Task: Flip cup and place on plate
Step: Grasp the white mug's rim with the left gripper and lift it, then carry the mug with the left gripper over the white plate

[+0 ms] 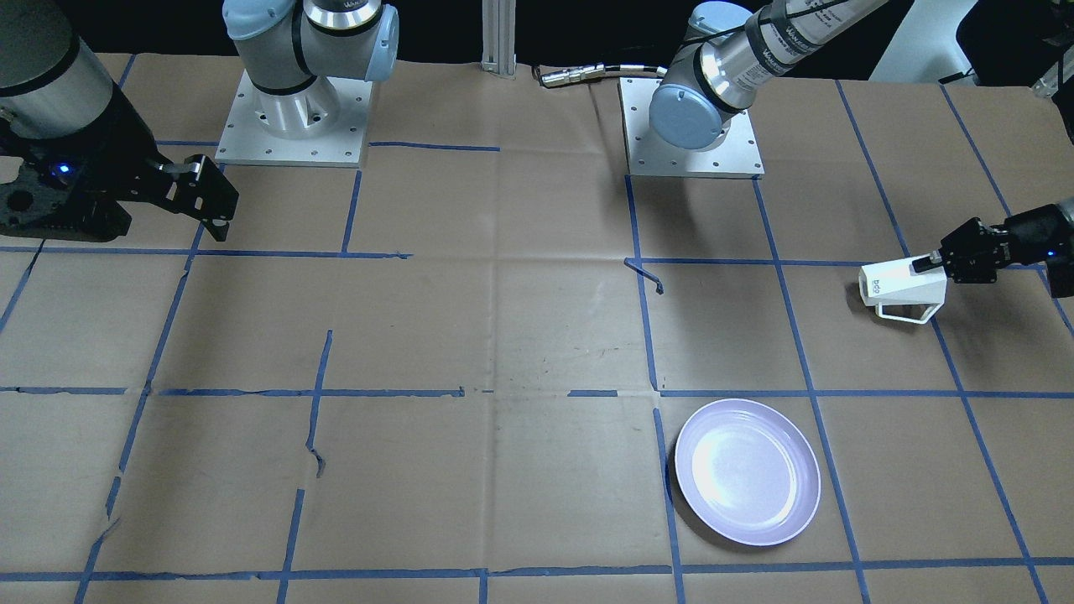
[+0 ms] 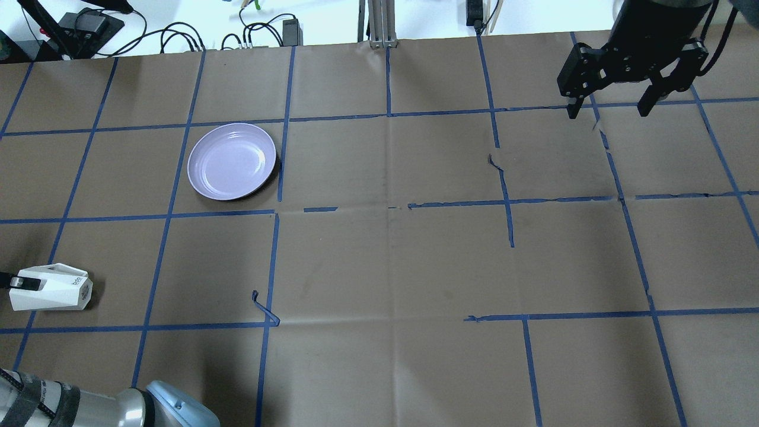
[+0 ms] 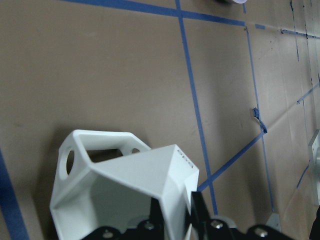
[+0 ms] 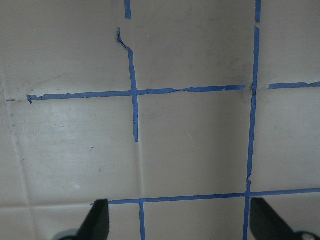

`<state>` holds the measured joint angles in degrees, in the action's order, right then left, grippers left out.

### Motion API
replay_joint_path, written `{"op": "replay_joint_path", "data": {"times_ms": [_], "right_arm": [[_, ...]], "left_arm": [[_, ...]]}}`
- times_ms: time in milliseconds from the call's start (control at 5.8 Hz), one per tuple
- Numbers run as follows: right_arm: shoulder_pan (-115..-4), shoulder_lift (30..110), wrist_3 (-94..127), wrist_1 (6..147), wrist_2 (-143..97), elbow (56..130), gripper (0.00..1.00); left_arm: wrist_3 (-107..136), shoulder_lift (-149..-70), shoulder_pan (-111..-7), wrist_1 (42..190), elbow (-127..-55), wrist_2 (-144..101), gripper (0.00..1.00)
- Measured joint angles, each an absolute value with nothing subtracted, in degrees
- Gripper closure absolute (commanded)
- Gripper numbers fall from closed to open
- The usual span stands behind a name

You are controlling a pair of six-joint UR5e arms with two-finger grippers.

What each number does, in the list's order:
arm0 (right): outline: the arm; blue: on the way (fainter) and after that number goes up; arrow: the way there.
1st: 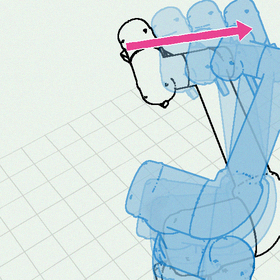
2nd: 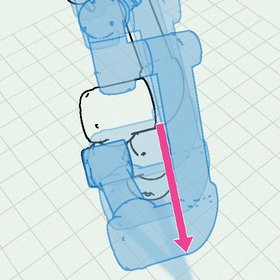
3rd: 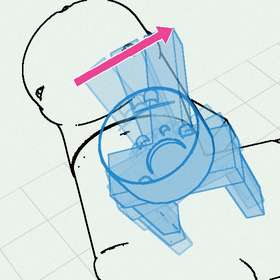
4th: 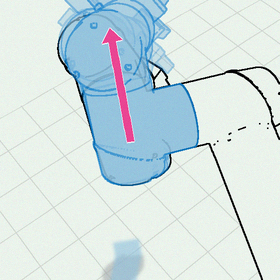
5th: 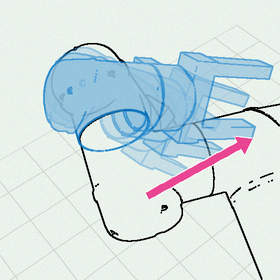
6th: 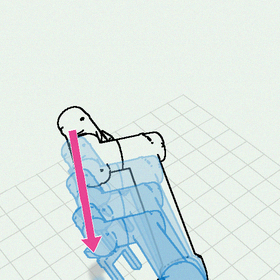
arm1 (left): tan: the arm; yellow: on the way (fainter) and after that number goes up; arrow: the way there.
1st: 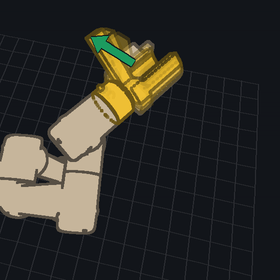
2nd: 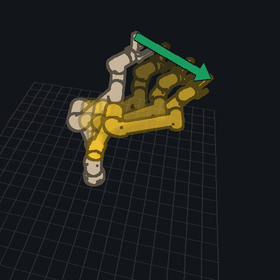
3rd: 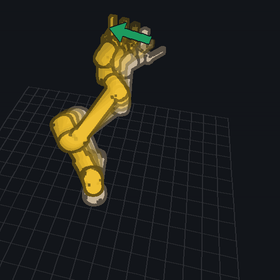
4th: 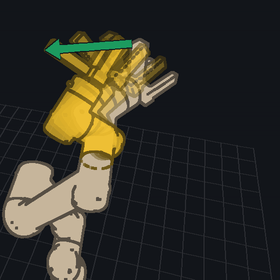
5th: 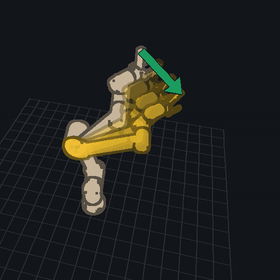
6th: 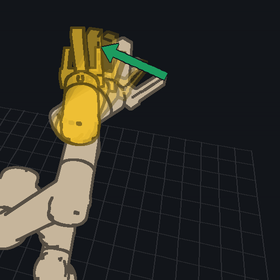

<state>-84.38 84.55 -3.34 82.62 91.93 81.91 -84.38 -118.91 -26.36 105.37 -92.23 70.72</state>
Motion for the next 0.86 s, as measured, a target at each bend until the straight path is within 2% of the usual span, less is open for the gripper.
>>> {"op": "replay_joint_path", "data": {"times_ms": [345,862], "right_arm": [[-84.37,84.55,-3.34,82.62,91.93,81.92,0.00],[-84.37,84.55,-3.34,82.62,91.94,81.91,0.00]], "left_arm": [[-84.41,-114.46,-29.32,106.21,-91.82,70.30,1.00],[-80.05,-103.37,-37.34,102.88,-91.68,70.97,0.99]]}}
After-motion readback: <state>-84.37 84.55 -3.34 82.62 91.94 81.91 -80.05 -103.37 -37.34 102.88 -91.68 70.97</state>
